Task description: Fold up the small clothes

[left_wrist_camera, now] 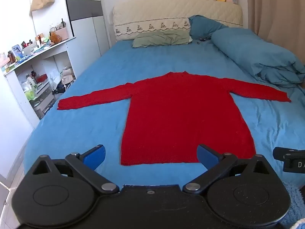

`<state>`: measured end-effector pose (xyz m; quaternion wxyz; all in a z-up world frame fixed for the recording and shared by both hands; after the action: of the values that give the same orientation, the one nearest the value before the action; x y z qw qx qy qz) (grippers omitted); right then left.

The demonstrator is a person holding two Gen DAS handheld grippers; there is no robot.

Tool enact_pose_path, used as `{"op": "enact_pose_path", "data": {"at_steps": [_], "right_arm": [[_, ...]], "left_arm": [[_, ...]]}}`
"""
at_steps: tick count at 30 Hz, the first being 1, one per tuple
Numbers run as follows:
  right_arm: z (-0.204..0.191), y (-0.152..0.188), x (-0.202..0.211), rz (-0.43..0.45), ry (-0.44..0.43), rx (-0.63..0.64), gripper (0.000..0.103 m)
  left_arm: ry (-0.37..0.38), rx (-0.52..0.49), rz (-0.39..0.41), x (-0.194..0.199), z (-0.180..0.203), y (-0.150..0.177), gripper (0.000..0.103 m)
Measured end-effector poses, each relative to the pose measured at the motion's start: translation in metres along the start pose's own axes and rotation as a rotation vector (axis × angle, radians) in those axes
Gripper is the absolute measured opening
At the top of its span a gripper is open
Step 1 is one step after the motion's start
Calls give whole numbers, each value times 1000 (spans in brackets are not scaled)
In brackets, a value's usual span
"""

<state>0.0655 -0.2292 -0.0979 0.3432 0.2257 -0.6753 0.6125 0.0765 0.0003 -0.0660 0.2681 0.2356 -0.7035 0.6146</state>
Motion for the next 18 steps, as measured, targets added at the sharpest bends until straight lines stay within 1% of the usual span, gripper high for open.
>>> {"op": "enact_pose_path", "data": {"at_steps": [2,4,11,18], "right_arm": [[0,0,0,0,3,0,103],[0,1,0,-2,0,0,103],[1,1,1,0,-3,-4,103],[1,0,2,5,2,0,103]], "left_arm": [[0,1,-14,-2,-1,1,103],[-9,-17,6,1,1,-1,103],[-12,-35,10,1,8,-6,103],[-12,-33,9,2,6,-5,103]]}}
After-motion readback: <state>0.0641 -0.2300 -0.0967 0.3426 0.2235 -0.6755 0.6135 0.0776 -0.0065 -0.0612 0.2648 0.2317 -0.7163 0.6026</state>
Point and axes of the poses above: each gripper's, at about its wrist camera, not at the fingertips, and x roughly against the way its jaws point, z to its right, y to its underside, the point moved 10 cm from there along -x, roughly the way its jaws point, and after that the axes turned 1 degree about -z, right-handed, at the moved point
